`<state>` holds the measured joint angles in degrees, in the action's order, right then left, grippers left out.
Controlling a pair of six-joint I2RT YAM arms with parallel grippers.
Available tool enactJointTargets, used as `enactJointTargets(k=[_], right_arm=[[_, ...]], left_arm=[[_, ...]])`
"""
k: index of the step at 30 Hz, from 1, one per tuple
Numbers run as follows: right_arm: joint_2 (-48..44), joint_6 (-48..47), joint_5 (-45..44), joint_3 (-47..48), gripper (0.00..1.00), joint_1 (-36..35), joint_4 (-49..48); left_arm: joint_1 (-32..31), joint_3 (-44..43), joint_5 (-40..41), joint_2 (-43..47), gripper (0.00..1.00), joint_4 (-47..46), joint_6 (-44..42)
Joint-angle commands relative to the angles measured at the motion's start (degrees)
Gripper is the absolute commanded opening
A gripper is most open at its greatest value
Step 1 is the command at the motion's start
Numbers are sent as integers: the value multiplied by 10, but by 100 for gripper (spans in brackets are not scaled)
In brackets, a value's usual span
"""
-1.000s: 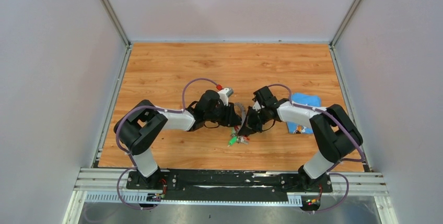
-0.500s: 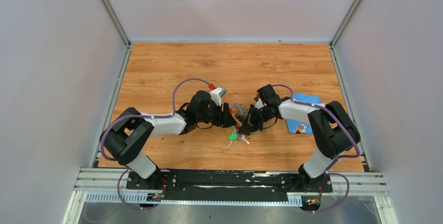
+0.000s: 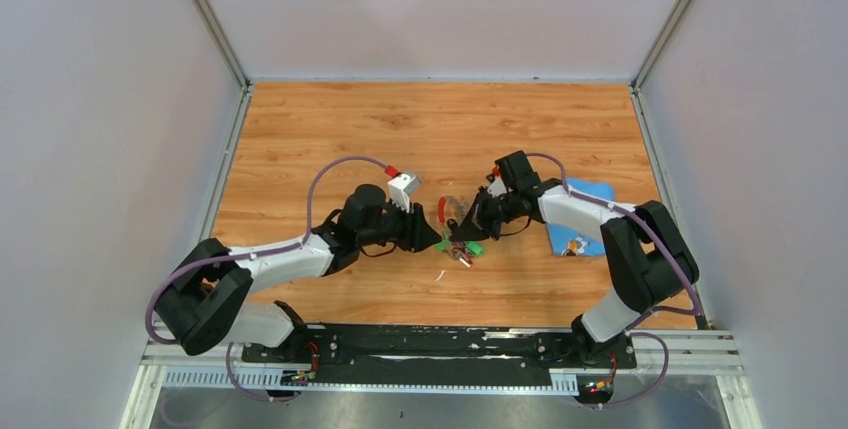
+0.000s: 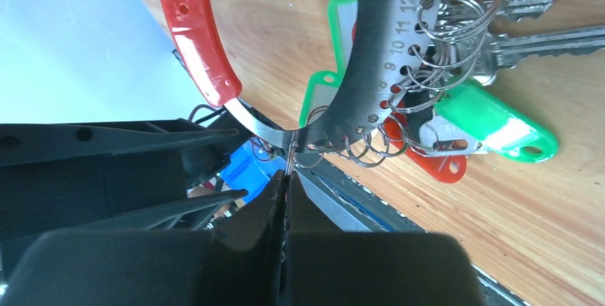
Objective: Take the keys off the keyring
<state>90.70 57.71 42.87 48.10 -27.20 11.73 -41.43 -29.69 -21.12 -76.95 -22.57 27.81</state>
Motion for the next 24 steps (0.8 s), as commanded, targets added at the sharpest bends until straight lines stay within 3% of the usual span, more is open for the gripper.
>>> enactJointTargets(k=[1,7,9,14,21,24], right_arm=[[-16,40,24,13,1,13,1],[-24,53,30,19,1,13,-4],[-27,49,30,20,1,13,0],[-37,35,25,20,1,13,11],[-35,23,36,20,1,14,13],[-35,20,39,23,0,14,15]], left_arm=[[-21,23,40,23,39,2,-33],[-41,47,118,30,43,-30,-93],[-44,79,121,36,42,-109,-132],[-48,193,107,20,45,-415,-209],[-57,209,76,-116,47,-637,-232],[-61,192,58,-155,46,-643,-251]])
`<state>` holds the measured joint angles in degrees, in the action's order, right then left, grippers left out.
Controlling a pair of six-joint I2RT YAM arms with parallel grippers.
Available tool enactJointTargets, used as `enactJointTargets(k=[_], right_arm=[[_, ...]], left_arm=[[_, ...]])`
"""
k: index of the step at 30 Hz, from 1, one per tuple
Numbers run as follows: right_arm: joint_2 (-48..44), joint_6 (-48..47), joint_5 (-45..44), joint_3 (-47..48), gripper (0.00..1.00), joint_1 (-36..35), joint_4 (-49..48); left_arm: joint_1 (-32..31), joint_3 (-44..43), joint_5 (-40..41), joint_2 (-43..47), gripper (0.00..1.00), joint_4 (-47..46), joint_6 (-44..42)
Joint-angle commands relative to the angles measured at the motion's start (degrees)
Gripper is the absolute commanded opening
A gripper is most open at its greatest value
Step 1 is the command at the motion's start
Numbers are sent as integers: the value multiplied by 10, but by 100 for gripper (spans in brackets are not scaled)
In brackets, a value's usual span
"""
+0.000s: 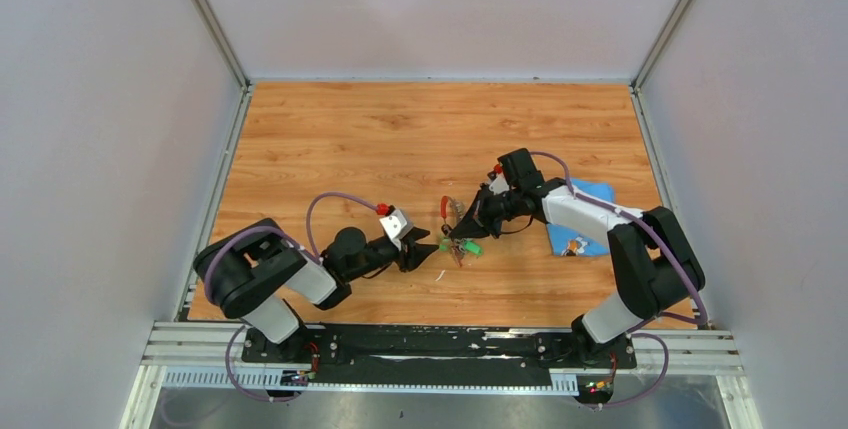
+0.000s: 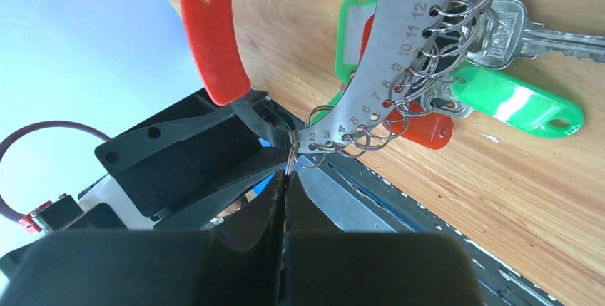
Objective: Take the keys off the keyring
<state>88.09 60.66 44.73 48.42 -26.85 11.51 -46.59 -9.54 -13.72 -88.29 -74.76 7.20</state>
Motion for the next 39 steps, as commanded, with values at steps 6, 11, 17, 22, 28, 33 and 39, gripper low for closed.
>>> enactJointTargets(k=[6,11,17,22,28,33,39], right_arm=[[-14,-17,13,27,1,11,27],[-16,-20,12,26,1,12,29],[-16,-26,12,33,1,12,36],[-19,-33,9,37,1,16,43],[-18,-38,9,39,0,18,49],[-17,-43,5,45,1,18,56],[-20,-46,1,44,0,18,57]], left_arm=[[-14,-21,-15,-62,45,-118,-71],[-15,-39,-31,-91,44,-118,-86],[-15,-47,-50,-104,40,-108,-97],[-15,-59,-61,-119,37,-100,-95],[-15,-68,-67,-145,35,-115,-80],[-15,-67,-67,-145,32,-115,-80],[-16,-76,-73,-153,29,-115,-75]])
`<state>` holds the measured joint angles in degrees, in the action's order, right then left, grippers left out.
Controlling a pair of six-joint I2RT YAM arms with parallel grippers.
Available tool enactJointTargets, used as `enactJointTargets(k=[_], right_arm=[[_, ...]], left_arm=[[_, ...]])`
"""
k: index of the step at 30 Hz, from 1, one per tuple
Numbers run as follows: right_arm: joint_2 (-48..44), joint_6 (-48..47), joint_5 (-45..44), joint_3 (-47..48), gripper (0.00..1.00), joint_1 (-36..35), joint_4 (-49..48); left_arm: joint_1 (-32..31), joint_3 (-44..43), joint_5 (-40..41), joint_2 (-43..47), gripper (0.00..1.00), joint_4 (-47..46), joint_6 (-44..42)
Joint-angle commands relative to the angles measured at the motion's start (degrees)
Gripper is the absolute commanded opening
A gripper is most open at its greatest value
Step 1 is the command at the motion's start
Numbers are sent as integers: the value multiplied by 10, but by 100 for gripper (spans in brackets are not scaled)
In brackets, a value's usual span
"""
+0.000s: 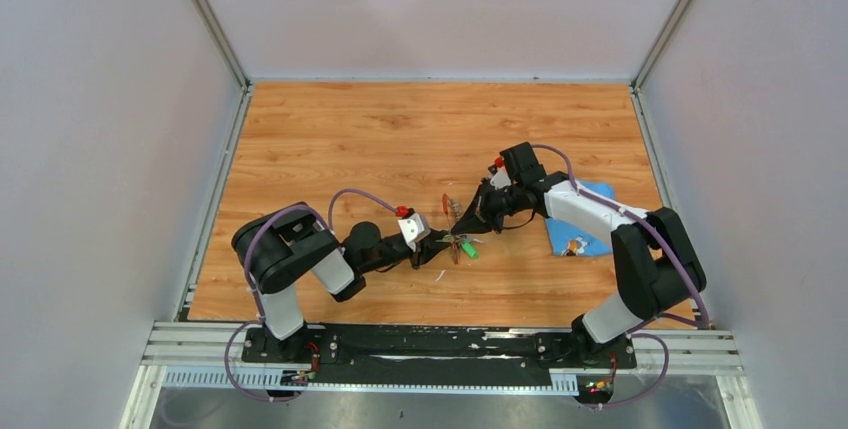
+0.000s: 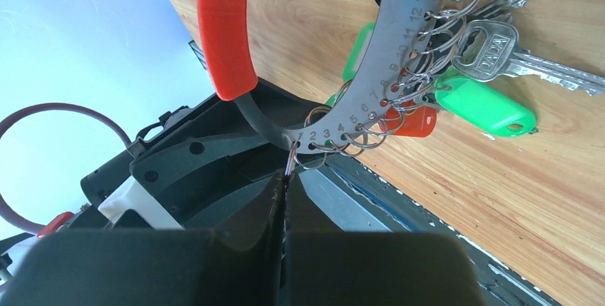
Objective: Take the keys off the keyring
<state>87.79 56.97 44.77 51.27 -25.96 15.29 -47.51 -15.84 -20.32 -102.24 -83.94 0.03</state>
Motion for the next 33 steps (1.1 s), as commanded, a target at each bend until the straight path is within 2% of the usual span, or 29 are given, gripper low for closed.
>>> enactJointTargets(k=[1,7,16,19,25,33], right_arm=[[-17,-9,-1,16,1,9,19],[-18,-12,-1,14,0,9,20],[-26,-25,-3,11,1,11,29],[-32,-38,-1,8,0,18,37],[-43,-70,18,-5,1,30,42],[-42,-148,56,-2,1,31,58]], left_arm=[[-7,-15,-6,-15,28,-23,-3],[-10,-23,-3,-17,24,-24,-3],[-15,-15,22,-1,0,-17,-3],[-15,-8,49,24,0,4,11],[-15,-31,84,92,0,165,3],[-15,-70,109,143,0,292,-6]])
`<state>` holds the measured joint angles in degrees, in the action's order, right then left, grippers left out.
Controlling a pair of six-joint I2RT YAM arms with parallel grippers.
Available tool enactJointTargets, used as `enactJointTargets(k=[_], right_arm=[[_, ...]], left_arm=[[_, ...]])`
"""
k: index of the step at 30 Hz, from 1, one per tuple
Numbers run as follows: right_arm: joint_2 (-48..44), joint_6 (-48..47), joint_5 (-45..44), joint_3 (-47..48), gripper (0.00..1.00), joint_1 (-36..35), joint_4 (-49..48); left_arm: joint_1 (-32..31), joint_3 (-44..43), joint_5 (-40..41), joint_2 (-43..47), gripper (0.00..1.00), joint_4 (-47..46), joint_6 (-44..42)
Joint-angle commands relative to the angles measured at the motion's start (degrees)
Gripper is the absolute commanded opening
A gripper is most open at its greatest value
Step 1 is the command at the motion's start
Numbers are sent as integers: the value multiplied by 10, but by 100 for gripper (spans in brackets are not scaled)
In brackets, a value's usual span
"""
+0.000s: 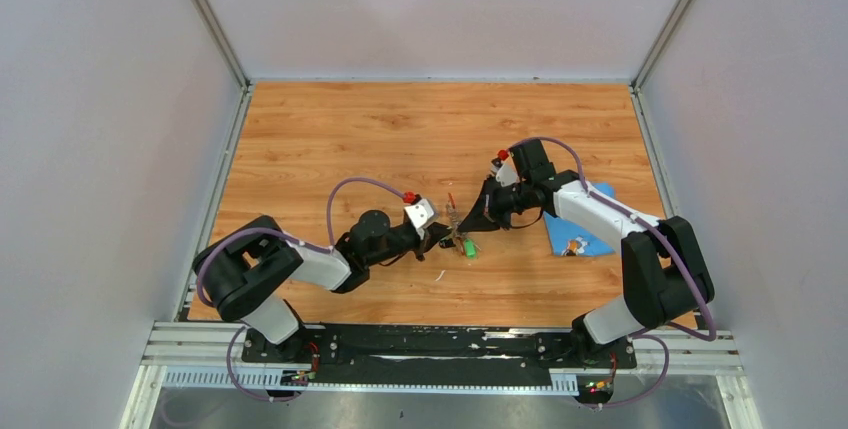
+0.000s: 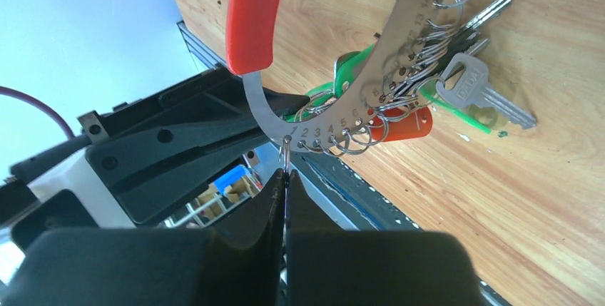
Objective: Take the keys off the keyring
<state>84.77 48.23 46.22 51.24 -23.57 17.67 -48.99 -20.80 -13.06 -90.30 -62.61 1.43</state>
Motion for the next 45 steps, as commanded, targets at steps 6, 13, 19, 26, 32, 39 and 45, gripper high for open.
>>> enactJointTargets(k=[6,13,19,26,32,39,45], right_arm=[[-11,-134,40,-8,1,6,59],[-10,-203,6,-14,0,0,83],[-11,-265,-45,2,1,-12,134],[12,-322,-82,28,0,-34,176],[40,-352,-100,50,1,-63,200],[66,-372,-116,69,0,-84,220],[84,-380,-126,86,1,-97,229]], left_arm=[[-1,-21,33,50,0,104,-37],[-16,-35,11,50,0,146,-78],[-38,-59,39,52,0,191,-122],[-55,-72,43,56,0,212,-158],[-75,-69,55,56,0,212,-188],[-92,-72,71,56,0,212,-211],[-102,-74,55,52,0,211,-212]])
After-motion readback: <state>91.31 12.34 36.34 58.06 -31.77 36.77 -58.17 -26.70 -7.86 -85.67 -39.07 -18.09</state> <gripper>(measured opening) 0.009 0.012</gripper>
